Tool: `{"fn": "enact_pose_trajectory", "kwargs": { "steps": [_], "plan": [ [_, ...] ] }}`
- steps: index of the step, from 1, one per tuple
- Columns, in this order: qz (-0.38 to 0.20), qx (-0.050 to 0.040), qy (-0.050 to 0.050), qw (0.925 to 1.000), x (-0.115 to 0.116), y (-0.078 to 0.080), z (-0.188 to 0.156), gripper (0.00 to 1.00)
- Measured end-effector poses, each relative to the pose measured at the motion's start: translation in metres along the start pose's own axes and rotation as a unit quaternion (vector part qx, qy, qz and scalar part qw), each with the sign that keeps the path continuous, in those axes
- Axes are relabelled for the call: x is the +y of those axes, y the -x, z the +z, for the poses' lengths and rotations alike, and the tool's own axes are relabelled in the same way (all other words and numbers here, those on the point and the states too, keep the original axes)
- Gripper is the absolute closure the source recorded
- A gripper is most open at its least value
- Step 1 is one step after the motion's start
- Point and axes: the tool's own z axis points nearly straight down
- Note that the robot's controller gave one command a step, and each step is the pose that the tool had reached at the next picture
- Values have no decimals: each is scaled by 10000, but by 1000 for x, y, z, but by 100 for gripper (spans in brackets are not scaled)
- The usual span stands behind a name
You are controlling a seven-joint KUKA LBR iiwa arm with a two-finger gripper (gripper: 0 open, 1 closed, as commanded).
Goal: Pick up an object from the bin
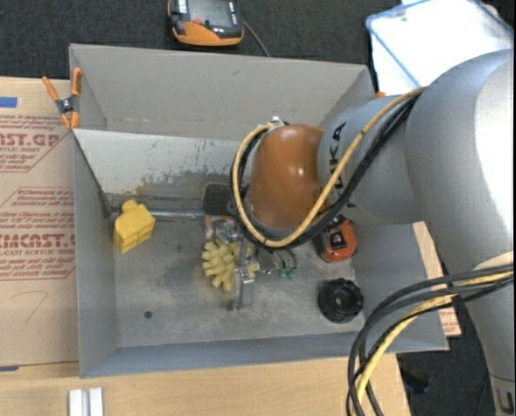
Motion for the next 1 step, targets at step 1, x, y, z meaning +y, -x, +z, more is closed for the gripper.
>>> {"fn": "enact_pose_trajectory", "kwargs": {
  "steps": [1],
  "plan": [
    [-787, -92, 13, 9969, 3, 11, -53, 0]
  ]
}}
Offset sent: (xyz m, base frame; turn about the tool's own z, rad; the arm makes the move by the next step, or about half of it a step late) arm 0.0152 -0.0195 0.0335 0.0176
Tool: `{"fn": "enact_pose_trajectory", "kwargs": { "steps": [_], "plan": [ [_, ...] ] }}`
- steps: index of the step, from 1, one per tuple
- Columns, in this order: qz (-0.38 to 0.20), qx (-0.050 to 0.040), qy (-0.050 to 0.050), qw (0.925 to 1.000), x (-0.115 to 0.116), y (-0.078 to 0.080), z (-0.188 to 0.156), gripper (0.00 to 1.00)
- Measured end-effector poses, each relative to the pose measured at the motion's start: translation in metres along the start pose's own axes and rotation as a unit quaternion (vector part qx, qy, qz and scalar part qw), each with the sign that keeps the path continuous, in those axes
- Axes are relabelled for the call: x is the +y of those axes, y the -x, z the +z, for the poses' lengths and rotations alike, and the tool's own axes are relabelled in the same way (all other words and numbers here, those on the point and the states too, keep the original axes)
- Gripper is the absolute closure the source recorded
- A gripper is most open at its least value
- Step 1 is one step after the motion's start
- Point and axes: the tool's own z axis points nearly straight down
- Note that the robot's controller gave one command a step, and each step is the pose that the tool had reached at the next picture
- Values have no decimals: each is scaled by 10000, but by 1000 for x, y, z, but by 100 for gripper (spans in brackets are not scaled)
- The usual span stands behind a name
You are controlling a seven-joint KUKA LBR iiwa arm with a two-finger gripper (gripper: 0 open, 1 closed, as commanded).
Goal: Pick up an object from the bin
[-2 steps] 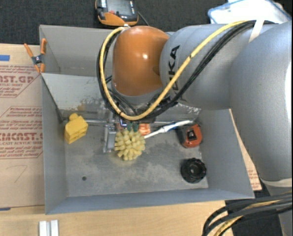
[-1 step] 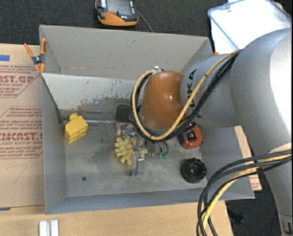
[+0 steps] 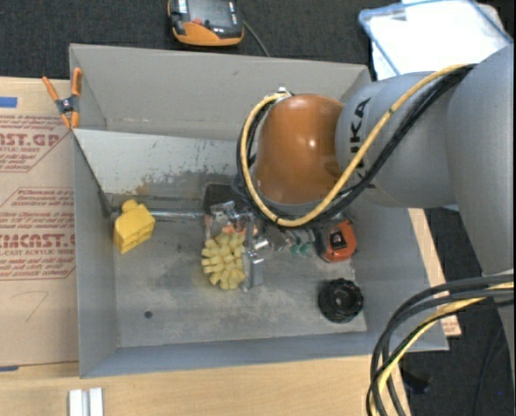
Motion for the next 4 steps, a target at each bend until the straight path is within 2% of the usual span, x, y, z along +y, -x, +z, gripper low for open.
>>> {"fn": "enact_pose_trajectory", "kwargs": {
  "steps": [1, 2, 3, 4],
  "plan": [
    [871, 84, 1, 9962, -23, -3, 21, 0],
    [-251, -8, 5, 9997, -28, 3, 50, 0],
    [840, 51, 8, 9965, -33, 6, 50, 100],
    [844, 51, 9, 9964, -33, 6, 50, 100]
  ]
}}
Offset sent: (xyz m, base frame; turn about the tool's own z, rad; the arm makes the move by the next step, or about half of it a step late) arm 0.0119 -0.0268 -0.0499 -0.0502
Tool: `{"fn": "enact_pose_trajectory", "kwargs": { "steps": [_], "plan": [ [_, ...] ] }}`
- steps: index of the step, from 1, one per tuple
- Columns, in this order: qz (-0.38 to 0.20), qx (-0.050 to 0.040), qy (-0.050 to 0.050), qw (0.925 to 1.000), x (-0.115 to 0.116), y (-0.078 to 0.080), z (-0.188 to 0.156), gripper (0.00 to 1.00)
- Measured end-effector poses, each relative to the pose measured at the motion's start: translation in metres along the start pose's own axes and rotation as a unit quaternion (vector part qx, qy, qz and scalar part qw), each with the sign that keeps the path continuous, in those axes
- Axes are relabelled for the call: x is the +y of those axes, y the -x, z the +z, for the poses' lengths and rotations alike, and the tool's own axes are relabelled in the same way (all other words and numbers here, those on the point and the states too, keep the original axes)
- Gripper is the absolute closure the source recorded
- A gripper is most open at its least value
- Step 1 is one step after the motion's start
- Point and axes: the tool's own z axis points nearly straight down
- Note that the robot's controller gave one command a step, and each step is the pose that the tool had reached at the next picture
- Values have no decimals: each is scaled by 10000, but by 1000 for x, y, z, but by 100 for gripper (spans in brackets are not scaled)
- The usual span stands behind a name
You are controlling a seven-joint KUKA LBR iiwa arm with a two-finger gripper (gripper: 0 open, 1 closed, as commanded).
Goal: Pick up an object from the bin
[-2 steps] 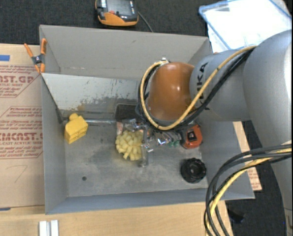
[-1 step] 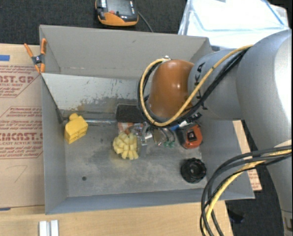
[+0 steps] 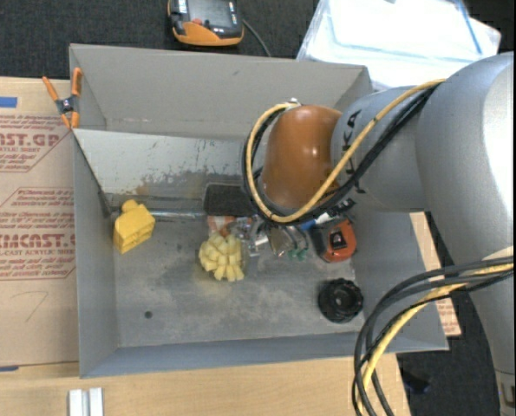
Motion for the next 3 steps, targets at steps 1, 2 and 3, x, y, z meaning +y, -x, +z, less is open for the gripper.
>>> {"fn": "enact_pose_trajectory", "kwargs": {
  "steps": [1, 2, 3],
  "plan": [
    [0, -3, 2, 10000, 0, 0, -1, 100],
    [2, -8, 6, 10000, 0, 0, -4, 100],
    [0, 49, 10, 10000, 1, -3, -28, 100]
  ]
}}
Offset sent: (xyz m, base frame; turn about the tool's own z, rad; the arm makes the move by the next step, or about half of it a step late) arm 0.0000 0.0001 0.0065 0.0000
